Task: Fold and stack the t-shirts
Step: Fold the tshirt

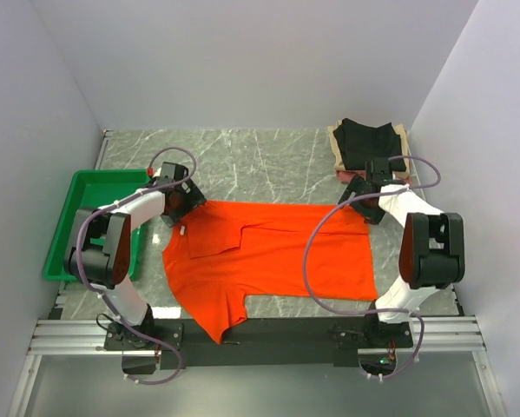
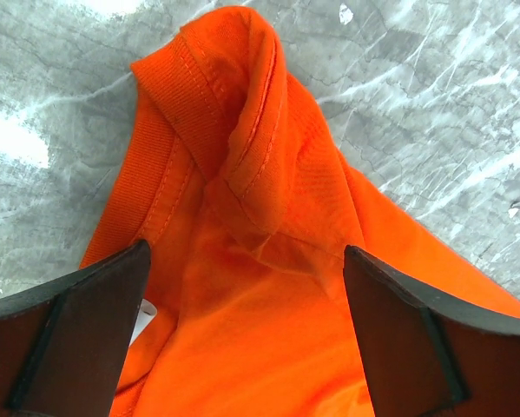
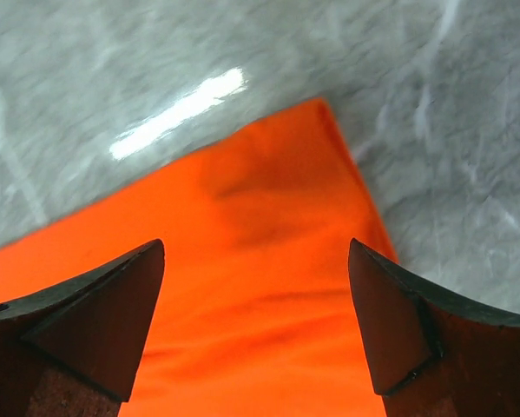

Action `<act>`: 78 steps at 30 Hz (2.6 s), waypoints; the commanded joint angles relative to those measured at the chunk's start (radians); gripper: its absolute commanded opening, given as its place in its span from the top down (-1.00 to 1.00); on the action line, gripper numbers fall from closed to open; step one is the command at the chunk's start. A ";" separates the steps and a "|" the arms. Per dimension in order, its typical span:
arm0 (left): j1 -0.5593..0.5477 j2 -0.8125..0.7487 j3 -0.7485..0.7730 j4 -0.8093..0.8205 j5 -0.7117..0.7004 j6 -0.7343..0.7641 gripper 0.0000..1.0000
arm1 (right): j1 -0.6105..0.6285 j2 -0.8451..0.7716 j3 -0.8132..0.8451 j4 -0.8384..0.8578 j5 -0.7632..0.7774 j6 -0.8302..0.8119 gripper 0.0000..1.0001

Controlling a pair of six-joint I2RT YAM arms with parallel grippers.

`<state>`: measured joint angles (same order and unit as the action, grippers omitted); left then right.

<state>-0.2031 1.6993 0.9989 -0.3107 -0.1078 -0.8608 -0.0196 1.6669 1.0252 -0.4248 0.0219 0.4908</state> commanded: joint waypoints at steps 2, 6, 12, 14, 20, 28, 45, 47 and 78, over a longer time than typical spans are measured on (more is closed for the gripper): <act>0.007 0.020 0.004 -0.007 0.004 0.008 -0.99 | 0.050 -0.110 -0.001 -0.011 -0.019 -0.043 -0.85; 0.008 -0.006 -0.002 -0.013 -0.036 0.019 -0.99 | 0.067 -0.105 -0.016 0.006 -0.052 -0.055 -0.84; 0.039 0.086 0.033 0.005 -0.003 0.042 -0.99 | 0.073 0.023 0.027 0.014 -0.097 -0.075 -0.82; 0.042 0.111 0.064 0.004 -0.003 0.042 -0.99 | 0.072 0.066 0.053 0.012 -0.128 -0.101 -0.82; 0.054 0.245 0.214 -0.036 0.019 0.065 -0.99 | 0.070 0.295 0.267 -0.077 -0.125 -0.110 -0.48; 0.085 0.404 0.456 -0.085 0.065 0.091 -0.99 | 0.050 0.471 0.562 -0.224 -0.062 -0.126 -0.52; 0.079 0.122 0.543 -0.234 0.004 0.077 -0.99 | 0.079 0.102 0.452 -0.194 -0.042 -0.138 -0.62; 0.048 -0.028 0.427 -0.258 -0.044 0.053 -0.99 | 0.083 -0.031 0.322 -0.152 -0.037 -0.107 -0.63; -0.624 -0.676 -0.467 -0.607 -0.096 -0.535 -0.14 | 0.084 -0.523 -0.258 -0.060 -0.025 0.042 -0.76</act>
<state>-0.8227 0.9909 0.4870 -0.9485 -0.1486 -1.3785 0.0631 1.1580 0.7765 -0.5087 -0.0227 0.5312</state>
